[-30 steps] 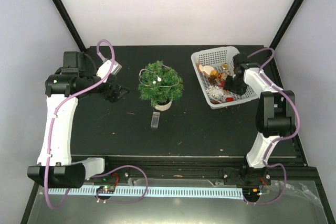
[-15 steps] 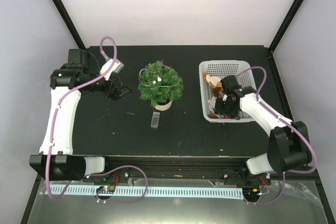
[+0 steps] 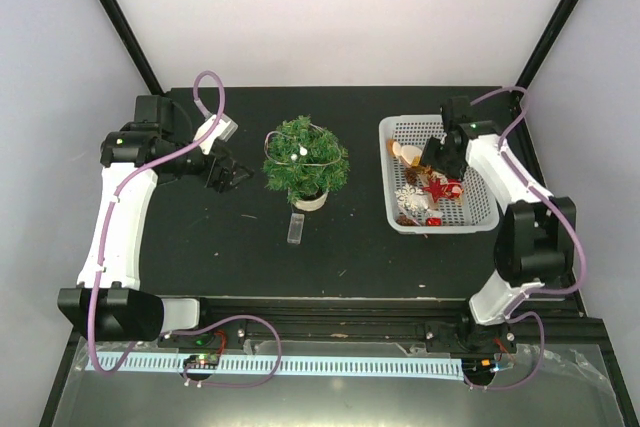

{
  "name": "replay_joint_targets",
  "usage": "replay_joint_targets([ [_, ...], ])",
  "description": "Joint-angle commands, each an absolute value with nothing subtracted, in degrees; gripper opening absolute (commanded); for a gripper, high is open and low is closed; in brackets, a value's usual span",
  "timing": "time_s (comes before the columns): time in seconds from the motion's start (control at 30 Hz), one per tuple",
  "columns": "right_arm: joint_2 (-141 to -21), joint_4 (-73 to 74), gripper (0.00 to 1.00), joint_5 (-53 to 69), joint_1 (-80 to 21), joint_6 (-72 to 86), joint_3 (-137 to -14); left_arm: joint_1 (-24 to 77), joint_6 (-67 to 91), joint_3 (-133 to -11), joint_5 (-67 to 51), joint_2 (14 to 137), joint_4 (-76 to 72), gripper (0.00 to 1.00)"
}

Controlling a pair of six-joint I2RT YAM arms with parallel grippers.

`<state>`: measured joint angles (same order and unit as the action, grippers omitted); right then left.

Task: Decorate the small christmas tree

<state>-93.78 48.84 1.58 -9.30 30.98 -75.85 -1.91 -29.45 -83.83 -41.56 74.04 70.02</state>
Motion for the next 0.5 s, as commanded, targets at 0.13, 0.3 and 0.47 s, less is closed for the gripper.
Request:
replay_joint_targets([
  [0.13, -100.8, 46.3, 0.57, 6.1, -4.6, 31.9, -80.9, -2.3, -29.1, -84.0, -41.5, 74.0, 70.4, 0.94],
  [0.3, -101.4, 41.9, 0.57, 12.1, -2.4, 33.4, -77.2, -2.2, -28.9, -84.4, -42.0, 74.8, 70.4, 0.94],
  [0.47, -102.8, 38.9, 0.58, 15.9, -2.3, 34.1, -76.4, -2.2, -28.3, -84.3, -42.8, 76.0, 69.9, 0.94],
])
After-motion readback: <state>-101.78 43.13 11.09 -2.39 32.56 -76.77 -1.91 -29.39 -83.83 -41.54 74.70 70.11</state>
